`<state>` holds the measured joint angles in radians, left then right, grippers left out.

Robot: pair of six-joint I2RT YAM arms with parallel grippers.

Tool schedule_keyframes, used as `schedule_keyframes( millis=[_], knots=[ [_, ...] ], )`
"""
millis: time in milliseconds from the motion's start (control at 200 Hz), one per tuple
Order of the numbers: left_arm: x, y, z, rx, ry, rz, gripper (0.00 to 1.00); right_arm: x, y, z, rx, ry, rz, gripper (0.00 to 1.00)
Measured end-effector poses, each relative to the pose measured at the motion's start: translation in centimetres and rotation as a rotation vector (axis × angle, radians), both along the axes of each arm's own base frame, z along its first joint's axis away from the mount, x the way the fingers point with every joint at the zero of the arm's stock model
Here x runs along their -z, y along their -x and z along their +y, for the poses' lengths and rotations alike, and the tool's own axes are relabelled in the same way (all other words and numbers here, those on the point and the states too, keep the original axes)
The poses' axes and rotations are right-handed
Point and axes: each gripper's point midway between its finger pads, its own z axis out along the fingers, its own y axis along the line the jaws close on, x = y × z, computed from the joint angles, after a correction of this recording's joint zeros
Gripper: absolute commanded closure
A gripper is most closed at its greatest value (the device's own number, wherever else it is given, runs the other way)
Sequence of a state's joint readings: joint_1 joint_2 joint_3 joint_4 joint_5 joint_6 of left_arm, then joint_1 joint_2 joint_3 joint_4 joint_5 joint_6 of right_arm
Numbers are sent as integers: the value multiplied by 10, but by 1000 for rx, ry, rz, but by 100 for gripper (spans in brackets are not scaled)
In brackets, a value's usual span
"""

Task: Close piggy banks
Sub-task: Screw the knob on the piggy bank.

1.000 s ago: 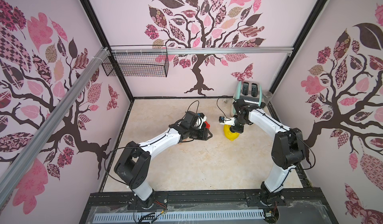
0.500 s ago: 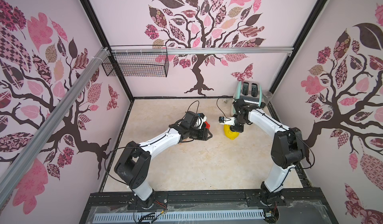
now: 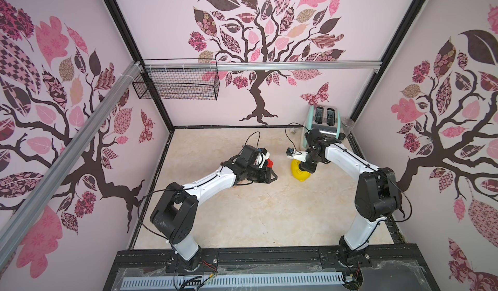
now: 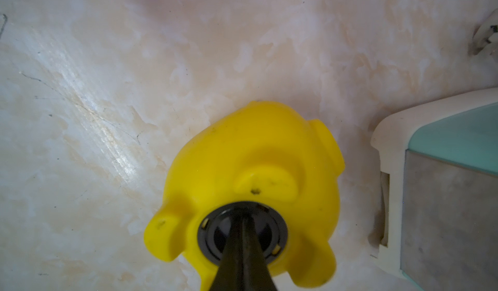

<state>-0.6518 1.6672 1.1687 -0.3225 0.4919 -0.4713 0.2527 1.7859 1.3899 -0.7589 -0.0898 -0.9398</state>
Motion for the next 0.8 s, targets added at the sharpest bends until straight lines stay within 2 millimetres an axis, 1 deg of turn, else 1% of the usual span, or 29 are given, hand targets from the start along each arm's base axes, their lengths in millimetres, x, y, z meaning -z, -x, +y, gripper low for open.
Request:
schedule_keyframes(
  millis=[125,270,485,575,800],
  knots=[
    [2,3,-7,16,1,7,48,0,0,1,44,-34,5,100],
    [2,0,-21,23,21,11,49,-1,-4,7,79,-80,-2,100],
    [-2,-5,-61,61,61,-11,50,-1,-5,12,101,-114,4,100],
    [2,-11,-75,63,70,-13,50,-1,-5,12,102,-119,6,100],
    [20,-36,-88,16,55,-6,50,-1,-5,12,112,-130,8,100]
  ],
)
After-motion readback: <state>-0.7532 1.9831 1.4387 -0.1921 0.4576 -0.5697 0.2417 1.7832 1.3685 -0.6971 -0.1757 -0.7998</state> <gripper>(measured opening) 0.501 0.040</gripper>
